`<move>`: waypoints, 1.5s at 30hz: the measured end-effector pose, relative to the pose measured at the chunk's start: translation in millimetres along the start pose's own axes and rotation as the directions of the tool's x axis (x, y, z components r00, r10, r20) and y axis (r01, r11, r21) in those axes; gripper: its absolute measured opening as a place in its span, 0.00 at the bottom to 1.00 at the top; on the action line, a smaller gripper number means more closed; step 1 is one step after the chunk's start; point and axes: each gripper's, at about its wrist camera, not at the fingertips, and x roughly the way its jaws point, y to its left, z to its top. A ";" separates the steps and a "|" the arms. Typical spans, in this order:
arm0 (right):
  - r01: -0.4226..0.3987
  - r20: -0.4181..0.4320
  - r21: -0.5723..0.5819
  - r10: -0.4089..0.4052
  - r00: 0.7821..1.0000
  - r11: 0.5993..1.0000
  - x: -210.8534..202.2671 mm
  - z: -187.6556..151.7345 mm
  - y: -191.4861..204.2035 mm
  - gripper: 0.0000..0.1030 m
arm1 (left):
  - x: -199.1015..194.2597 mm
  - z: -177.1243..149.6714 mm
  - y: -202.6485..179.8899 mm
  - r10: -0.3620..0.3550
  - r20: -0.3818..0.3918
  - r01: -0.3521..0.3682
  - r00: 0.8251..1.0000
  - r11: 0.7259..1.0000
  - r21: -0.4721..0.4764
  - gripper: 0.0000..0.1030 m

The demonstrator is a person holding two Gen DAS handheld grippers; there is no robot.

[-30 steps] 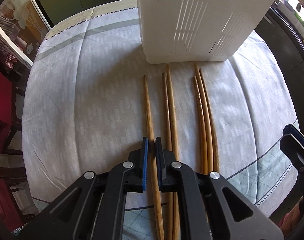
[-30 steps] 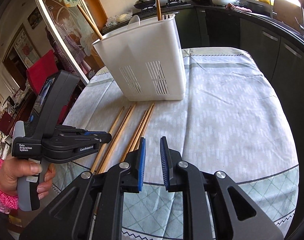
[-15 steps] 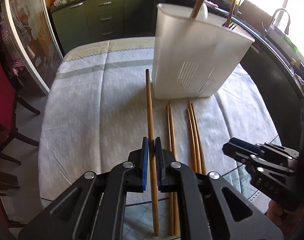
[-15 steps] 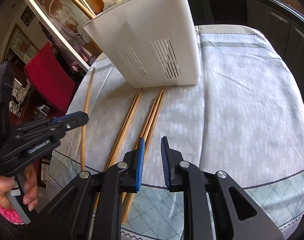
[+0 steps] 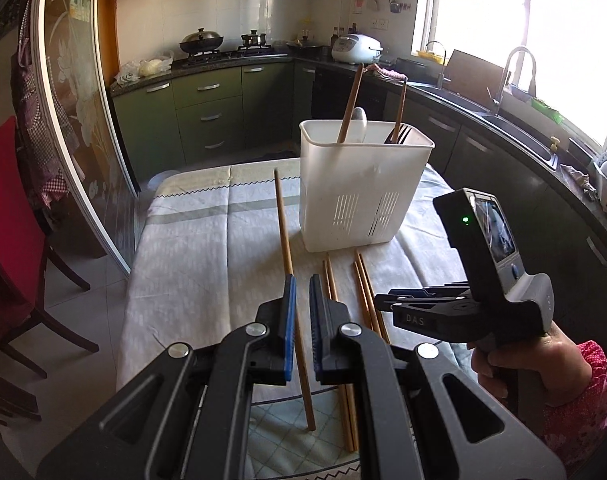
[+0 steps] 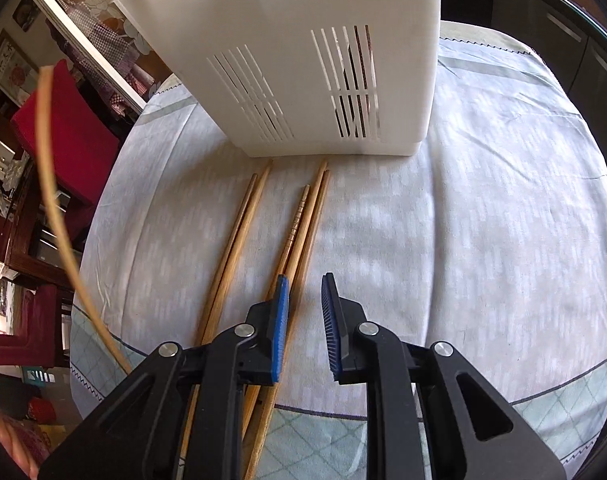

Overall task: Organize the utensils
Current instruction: 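Lift the chopstick with the left tool toward the holder, then grasp a wooden chopstick with the right tool while the left tool holds another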

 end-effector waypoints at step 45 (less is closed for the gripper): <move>0.165 -0.005 -0.037 -0.165 0.986 0.986 31.4 16.7 27.3 0.06 | 121.5 -5.8 33.9 -0.007 -0.384 -0.030 0.923 0.996 -0.090 0.07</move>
